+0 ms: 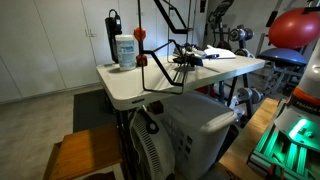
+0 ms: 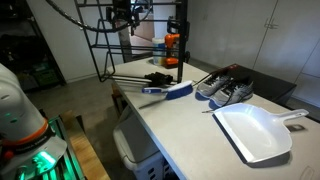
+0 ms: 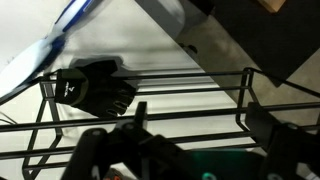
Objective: Move the black rack to the edge
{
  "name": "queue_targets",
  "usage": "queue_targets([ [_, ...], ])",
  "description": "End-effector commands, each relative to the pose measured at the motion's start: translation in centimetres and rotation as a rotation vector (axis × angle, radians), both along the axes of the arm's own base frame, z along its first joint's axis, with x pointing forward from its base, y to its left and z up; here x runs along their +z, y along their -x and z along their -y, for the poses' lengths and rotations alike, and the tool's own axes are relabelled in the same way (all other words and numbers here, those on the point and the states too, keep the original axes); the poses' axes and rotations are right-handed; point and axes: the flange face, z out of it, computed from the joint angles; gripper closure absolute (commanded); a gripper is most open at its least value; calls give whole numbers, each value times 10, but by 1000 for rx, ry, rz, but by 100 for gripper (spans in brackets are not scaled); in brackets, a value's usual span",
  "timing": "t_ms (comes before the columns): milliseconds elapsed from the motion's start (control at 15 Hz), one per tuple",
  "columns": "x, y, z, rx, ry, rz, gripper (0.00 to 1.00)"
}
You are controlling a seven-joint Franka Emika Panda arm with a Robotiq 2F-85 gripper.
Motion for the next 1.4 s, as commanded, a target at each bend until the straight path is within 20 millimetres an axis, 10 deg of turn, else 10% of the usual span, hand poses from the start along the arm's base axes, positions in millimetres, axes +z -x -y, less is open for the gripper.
queue_targets([
  [0, 13, 16, -5, -13, 62, -1, 0],
  [667, 7, 123, 28, -424, 149, -65, 0],
  [1000, -16, 124, 71, -653, 241, 0, 0],
  [1333, -27, 98, 67, -636, 243, 143, 0],
])
